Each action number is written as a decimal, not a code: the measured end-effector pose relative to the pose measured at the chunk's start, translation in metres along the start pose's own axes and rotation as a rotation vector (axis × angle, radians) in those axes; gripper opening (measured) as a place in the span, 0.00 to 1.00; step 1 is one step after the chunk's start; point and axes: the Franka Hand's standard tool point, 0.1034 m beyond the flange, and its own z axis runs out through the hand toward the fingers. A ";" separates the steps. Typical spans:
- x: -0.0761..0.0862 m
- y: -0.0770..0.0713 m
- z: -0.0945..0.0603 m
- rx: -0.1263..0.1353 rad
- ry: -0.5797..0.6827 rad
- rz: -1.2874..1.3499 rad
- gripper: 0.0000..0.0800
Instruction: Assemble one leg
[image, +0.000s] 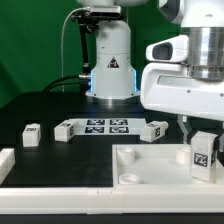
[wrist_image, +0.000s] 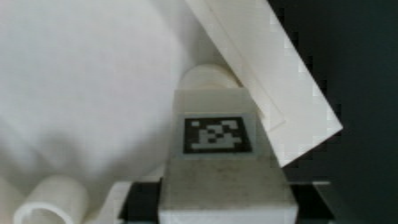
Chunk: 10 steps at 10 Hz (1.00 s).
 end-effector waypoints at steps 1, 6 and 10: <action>0.000 0.001 0.000 -0.002 0.000 0.125 0.37; 0.002 0.003 0.001 -0.003 -0.001 0.270 0.48; 0.001 0.001 0.000 0.007 0.012 -0.155 0.80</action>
Offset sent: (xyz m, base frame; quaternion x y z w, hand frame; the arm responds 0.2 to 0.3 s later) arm 0.0020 -0.0058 -0.0052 0.0121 0.0049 0.2353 0.9718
